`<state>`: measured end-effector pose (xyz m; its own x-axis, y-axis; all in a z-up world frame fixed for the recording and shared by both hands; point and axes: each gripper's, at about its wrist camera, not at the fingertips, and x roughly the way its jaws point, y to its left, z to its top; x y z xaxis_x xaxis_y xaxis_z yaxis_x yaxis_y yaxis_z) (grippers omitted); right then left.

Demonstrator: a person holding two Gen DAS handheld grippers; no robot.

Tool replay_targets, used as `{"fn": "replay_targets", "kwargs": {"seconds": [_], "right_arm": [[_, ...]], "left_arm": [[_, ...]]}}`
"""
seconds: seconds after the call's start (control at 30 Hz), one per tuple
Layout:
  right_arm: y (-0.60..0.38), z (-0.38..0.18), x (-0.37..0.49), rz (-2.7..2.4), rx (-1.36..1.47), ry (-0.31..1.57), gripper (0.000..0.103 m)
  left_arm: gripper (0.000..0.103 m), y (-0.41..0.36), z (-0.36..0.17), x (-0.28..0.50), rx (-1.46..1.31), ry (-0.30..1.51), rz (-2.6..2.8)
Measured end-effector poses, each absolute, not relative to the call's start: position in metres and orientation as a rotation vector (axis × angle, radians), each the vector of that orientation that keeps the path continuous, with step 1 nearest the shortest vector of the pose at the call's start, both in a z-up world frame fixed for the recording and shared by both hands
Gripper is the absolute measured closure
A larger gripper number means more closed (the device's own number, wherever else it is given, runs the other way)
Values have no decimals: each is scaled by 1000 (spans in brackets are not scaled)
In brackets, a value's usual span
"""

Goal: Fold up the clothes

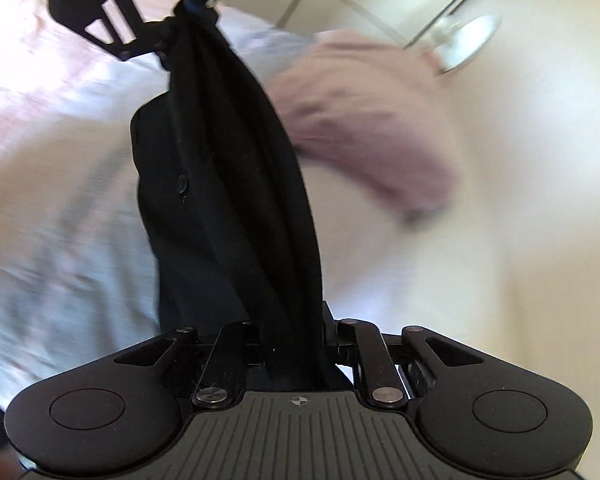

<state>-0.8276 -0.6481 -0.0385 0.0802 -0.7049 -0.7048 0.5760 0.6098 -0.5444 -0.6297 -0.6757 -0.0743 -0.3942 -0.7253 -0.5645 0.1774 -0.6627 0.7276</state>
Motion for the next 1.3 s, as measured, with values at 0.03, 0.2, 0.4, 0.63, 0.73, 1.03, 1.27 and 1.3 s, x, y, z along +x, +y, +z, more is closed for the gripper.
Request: {"fn": "replay_targets", "kwargs": {"seconds": [0.03, 0.2, 0.4, 0.63, 0.73, 1.03, 1.27, 1.3], "right_arm": [[-648, -39, -836, -988, -176, 1143, 89], [-633, -91, -863, -1065, -285, 1145, 89], [-600, -265, -855, -931, -165, 1262, 83], [-558, -324, -846, -937, -86, 1317, 67], [-557, -305, -855, -933, 35, 1321, 65], [-578, -244, -877, -1004, 442, 1166, 65], [-595, -217, -880, -1166, 750, 1005, 65], [-595, -213, -877, -1183, 758, 997, 65]], "left_arm": [[81, -674, -81, -637, 1234, -789, -2088], [82, -655, -161, -656, 1255, -761, -2096], [71, -616, -337, -661, 1582, -653, -2116], [63, -608, -338, -641, 1585, -537, -2075], [65, -626, -315, -630, 1566, -388, -2037], [61, -688, -257, -612, 1509, 21, -1926], [61, -696, -244, -617, 1483, 113, -1960], [61, -696, -243, -616, 1473, 119, -1974]]}}
